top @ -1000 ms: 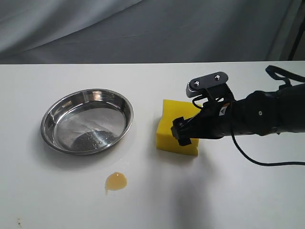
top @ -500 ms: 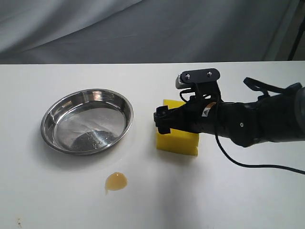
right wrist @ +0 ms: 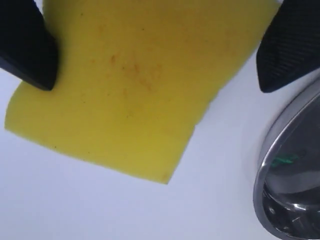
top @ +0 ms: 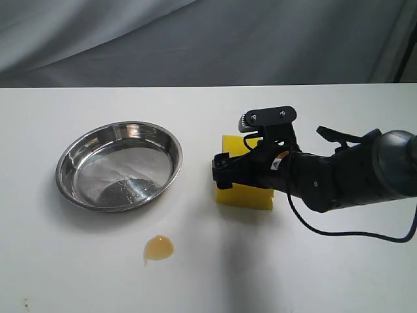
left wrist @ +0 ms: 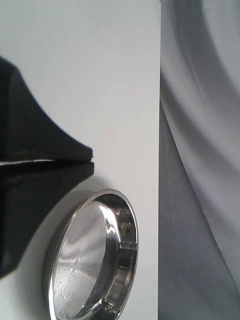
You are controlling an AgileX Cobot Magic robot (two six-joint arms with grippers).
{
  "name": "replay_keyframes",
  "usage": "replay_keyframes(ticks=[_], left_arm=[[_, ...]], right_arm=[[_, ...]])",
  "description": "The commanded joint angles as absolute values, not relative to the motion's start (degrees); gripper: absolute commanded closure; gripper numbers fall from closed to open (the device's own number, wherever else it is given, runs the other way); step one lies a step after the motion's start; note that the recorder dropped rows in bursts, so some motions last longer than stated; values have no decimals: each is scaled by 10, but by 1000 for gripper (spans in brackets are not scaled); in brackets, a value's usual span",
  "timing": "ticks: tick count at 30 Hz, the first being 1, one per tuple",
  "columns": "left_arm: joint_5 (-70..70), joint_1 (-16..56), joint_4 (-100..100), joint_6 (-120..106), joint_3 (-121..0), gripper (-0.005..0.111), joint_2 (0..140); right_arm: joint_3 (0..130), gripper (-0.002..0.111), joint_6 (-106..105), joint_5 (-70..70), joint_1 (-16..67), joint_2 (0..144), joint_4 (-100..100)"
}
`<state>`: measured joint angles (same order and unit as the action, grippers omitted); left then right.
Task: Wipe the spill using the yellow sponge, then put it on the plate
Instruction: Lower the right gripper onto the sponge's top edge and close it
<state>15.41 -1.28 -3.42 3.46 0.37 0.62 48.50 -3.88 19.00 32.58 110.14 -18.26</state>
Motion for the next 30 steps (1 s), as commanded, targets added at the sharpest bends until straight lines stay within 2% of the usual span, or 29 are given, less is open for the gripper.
replay_keyframes(ticks=[1, 9, 11, 12, 20, 24, 30], left_arm=[[150, -14, -36, 40, 0, 107, 5], [150, -14, -36, 40, 0, 107, 5], [150, -14, -36, 40, 0, 107, 5], [150, -14, -36, 40, 0, 107, 5], [150, -14, -36, 40, 0, 107, 5], [150, -14, -36, 40, 0, 107, 5], [150, -14, -36, 40, 0, 107, 5]], right_arm=[[487, 4, -123, 168, 326, 1104, -186], [487, 7, -196, 138, 326, 1104, -186], [487, 20, -214, 127, 326, 1110, -186], [487, 33, -217, 125, 326, 1121, -186], [487, 84, -215, 121, 326, 1148, -186], [487, 107, -210, 121, 326, 1148, -185], [487, 108, -214, 108, 326, 1124, -184]])
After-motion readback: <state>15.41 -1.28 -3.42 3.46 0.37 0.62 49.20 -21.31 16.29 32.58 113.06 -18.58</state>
